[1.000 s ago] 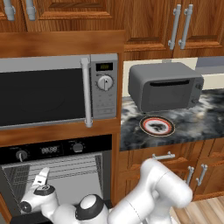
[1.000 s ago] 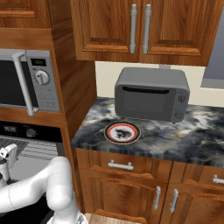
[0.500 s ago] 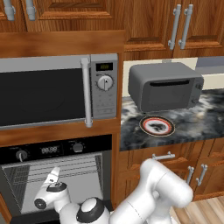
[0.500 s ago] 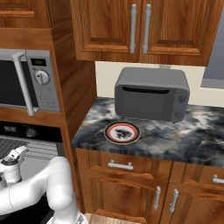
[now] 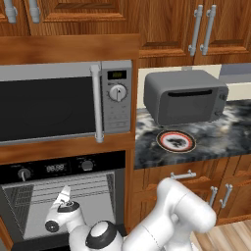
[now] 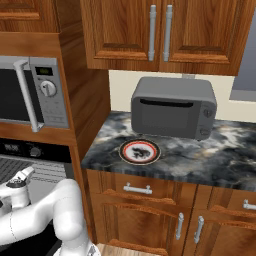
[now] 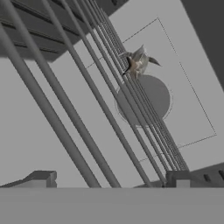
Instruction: Take the fish from the oven and place it on the plate on the counter.
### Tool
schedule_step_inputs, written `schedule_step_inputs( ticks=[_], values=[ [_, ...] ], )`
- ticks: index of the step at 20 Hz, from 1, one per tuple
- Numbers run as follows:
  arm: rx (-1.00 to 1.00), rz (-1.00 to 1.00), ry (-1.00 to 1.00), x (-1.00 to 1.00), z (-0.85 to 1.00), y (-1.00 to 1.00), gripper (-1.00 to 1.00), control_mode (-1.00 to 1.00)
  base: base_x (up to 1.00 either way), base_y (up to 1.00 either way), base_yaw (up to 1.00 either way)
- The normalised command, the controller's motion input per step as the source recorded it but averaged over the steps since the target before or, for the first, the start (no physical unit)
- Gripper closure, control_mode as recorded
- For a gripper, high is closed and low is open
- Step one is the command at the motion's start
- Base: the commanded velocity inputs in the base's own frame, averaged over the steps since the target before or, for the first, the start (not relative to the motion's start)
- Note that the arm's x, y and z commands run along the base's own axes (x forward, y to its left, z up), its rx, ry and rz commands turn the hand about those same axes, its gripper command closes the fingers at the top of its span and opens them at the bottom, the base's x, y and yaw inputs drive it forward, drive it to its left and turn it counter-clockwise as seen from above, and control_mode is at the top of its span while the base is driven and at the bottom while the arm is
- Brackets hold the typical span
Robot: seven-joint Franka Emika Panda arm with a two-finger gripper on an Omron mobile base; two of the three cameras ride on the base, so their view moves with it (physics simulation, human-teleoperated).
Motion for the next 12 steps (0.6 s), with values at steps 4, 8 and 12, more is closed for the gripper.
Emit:
schedule_step_inputs(
  ticks=[4, 8, 12],
  values=[
    [0.03, 0.00, -0.15, 0.08, -0.76, 0.00, -1.00, -1.00, 0.00, 0.00, 0.00],
    [0.08, 0.00, -0.22, 0.24, -0.88, 0.00, -1.00, -1.00, 0.00, 0.00, 0.00],
    [0.15, 0.00, -0.27, 0.36, -0.93, 0.00, -1.00, -1.00, 0.00, 0.00, 0.00]
  ],
)
